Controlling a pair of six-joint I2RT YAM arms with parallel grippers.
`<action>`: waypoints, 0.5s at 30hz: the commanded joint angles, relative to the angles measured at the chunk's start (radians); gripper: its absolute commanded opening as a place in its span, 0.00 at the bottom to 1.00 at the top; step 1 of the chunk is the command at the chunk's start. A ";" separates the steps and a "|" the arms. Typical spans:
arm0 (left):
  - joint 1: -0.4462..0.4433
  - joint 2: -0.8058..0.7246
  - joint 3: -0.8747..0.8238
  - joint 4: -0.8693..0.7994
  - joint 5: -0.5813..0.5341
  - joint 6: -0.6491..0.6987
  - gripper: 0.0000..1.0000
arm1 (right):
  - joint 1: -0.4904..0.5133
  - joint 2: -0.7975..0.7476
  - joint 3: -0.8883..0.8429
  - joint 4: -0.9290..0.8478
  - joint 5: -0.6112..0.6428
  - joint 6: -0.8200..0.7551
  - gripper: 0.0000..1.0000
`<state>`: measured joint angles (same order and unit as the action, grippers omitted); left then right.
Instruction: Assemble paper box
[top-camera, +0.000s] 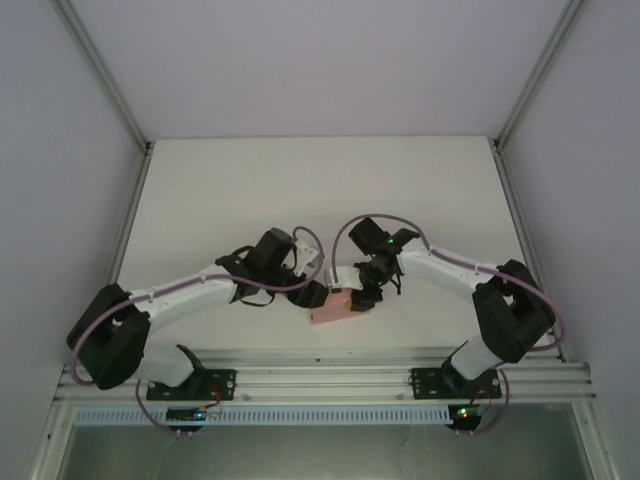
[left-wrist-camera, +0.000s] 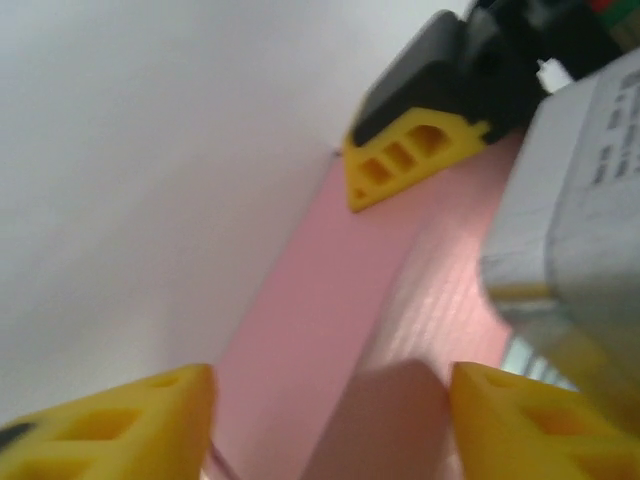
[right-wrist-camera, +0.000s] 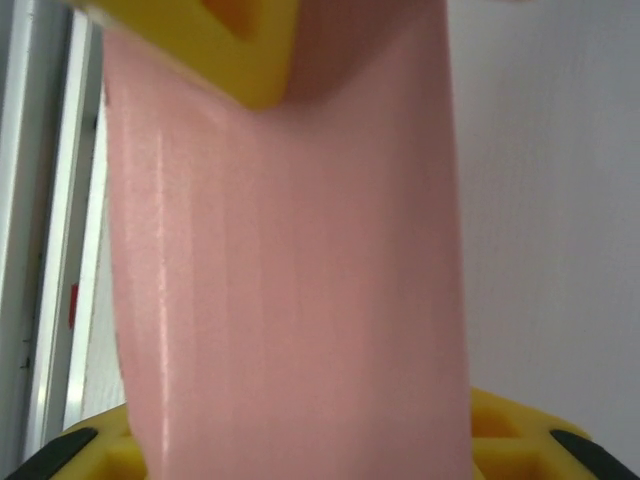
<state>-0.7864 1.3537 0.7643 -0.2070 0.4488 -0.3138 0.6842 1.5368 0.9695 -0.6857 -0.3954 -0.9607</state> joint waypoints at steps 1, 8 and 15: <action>0.032 -0.080 0.027 -0.127 -0.159 -0.038 0.75 | 0.001 -0.012 -0.008 0.052 0.166 0.057 0.26; 0.084 -0.285 0.068 -0.328 -0.554 -0.209 1.00 | -0.003 -0.061 -0.117 0.532 0.540 0.140 0.27; 0.180 -0.453 0.019 -0.438 -0.747 -0.363 1.00 | 0.014 0.062 -0.236 1.176 0.623 -0.062 0.29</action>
<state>-0.6380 0.9360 0.8009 -0.5484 -0.1753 -0.5816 0.6891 1.5372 0.7750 0.1223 0.1669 -0.9287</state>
